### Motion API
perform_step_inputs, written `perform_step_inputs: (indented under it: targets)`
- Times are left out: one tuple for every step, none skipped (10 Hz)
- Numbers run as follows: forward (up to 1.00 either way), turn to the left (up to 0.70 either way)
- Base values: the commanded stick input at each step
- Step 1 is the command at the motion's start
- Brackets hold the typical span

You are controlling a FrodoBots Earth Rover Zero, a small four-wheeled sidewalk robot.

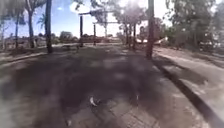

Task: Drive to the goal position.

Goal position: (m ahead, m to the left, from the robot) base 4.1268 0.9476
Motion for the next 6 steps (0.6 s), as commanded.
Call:
perform_step_inputs:
  targets:
    - [1.0, 0.0]
    - [1.0, 0.0]
    - [1.0, 0.0]
    - [1.0, 0.0]
    - [1.0, 0.0]
    - [1.0, 0.0]
